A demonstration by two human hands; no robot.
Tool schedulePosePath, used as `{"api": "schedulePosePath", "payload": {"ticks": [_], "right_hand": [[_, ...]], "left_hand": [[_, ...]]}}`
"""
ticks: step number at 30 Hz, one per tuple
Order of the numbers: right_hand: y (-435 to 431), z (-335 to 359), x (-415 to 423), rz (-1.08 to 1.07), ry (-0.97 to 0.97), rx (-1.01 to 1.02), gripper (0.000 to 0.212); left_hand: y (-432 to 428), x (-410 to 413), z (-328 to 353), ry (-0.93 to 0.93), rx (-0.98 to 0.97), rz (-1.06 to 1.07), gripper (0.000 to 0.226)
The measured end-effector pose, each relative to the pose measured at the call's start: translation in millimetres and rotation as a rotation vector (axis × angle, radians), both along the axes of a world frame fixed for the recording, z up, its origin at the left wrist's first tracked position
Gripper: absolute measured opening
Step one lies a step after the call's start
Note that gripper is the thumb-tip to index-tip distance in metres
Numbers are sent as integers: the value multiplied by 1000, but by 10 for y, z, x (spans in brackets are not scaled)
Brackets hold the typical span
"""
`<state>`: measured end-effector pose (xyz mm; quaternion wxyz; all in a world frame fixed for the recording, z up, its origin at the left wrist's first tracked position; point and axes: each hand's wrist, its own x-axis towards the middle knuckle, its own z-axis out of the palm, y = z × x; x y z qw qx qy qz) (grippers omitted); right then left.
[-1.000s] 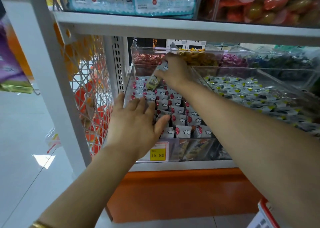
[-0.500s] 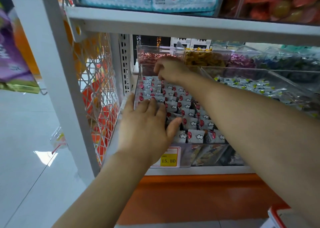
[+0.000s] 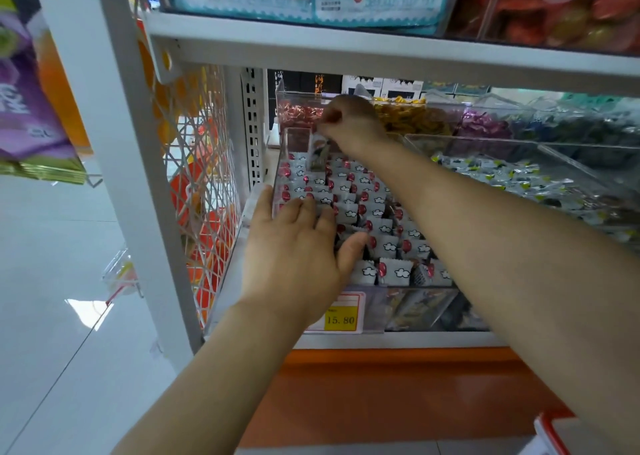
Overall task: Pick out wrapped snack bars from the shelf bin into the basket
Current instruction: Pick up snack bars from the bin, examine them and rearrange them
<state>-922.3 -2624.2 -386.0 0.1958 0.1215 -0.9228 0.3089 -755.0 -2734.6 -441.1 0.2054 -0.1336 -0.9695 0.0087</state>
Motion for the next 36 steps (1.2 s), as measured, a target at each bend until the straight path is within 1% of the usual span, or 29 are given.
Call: {"api": "schedulePosePath", "payload": {"ticks": [3,5,8,10,11,12,14,15,17,18,20,22,23,25,26,29,31,34,36], "right_hand": [[125,103,342,0,141,-211,10],[229,91,626,-27,179,-349,5],[371,16,1105,-41,120,-565,13],[457,-55,1455,-6,49,-678,11],[490,-94,1621,18,4,-745,9],[517,-129,1773,49,-47,-819,9],[560,-183,2023,102,-149,-943,10],[573,-204,2127,123,-192,-1003,10],[596,-239,2291,159,-260,-1139,10],[609,-259,2352,171,-288,-1200,10],[638,-293,2443,197,-340,-1290,10],[663,-316,2507,249,-387,-1364,7],[671,-323,2531,278,-407,-1397,12],[674,-335,2559,310,-430,-1429,32],[675,-343,2562,313,-433,-1430,37],[672,-362,2544,328,-431,-1437,33],[685,-366,2524,327,-429,-1461,33],[732,-362,2484,303,-424,-1514,25],[772,-355,2453,262,-414,-1565,18]], "left_hand": [[-14,35,20,1,-9,-4,90],[-25,68,42,40,15,-23,79],[-49,132,69,145,192,-73,55],[-45,217,76,226,339,-88,43],[-34,274,82,241,441,-100,38],[-26,326,87,213,563,-115,37],[-14,427,95,69,793,-133,42],[-22,470,92,-13,894,-140,41],[-40,567,78,-178,1096,-167,28],[-45,614,73,-252,1200,-176,25],[-42,690,66,-351,1346,-192,28],[-41,723,64,-393,1439,-209,33],[-38,732,73,-420,1491,-210,34],[-37,730,87,-463,1571,-192,36],[-35,728,87,-467,1590,-179,35],[-23,725,93,-459,1653,-168,34],[-20,718,107,-486,1725,-197,34],[-8,707,138,-625,1821,-317,37],[10,710,147,-717,1839,-410,41]]}}
